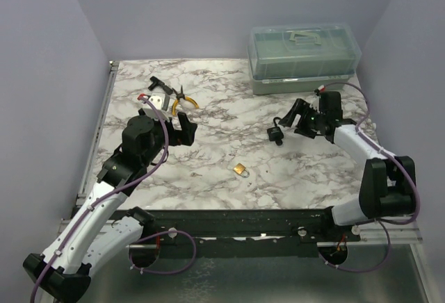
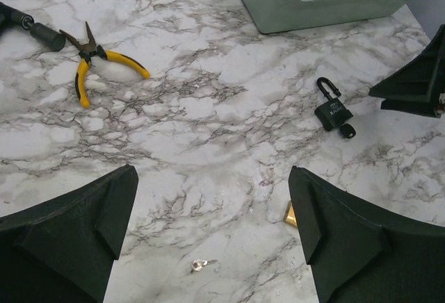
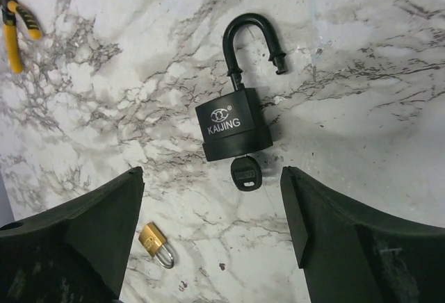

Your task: Unlock with the key

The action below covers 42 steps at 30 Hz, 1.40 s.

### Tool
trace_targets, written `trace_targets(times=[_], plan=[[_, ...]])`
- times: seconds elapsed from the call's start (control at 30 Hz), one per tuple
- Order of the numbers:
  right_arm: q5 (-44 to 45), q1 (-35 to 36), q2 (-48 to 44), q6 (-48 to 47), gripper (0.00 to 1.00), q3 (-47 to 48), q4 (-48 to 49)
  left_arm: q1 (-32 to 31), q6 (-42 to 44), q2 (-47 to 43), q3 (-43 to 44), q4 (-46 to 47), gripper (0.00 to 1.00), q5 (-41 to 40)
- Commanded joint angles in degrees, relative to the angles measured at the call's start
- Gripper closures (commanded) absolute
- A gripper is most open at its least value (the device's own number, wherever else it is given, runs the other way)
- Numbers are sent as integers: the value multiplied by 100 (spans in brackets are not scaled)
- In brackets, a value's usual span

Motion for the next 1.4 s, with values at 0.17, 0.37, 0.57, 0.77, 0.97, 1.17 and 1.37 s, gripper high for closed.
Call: trace_targets(times=[0.17,0.37,0.57,0.77,0.97,1.17,1.37], plan=[[675,506,-960,-171,14,90,-887,58,101,25,-30,-56,2,108],[1277,1648,-1330,1056,20,-335,-1047,93,102,78,-13,-56,3,156],[1746,2840,-1326,2477,25,-628,-907,119,89,81,-21,-60,3,152],[2570,3740,-1242,4085,24,-662,-1231,121,90,72,-22,-64,3,128],[3020,4161,-838,5032,23,-425,-1616,128,76,43,-22,-95,3,39],[3048,4272,-328,5171,25,-92,-1684,129,65,42,-10,-115,3,-13],[2950,4339,-59,5058,27,-17,-1424,129,57,61,5,-161,3,-120]])
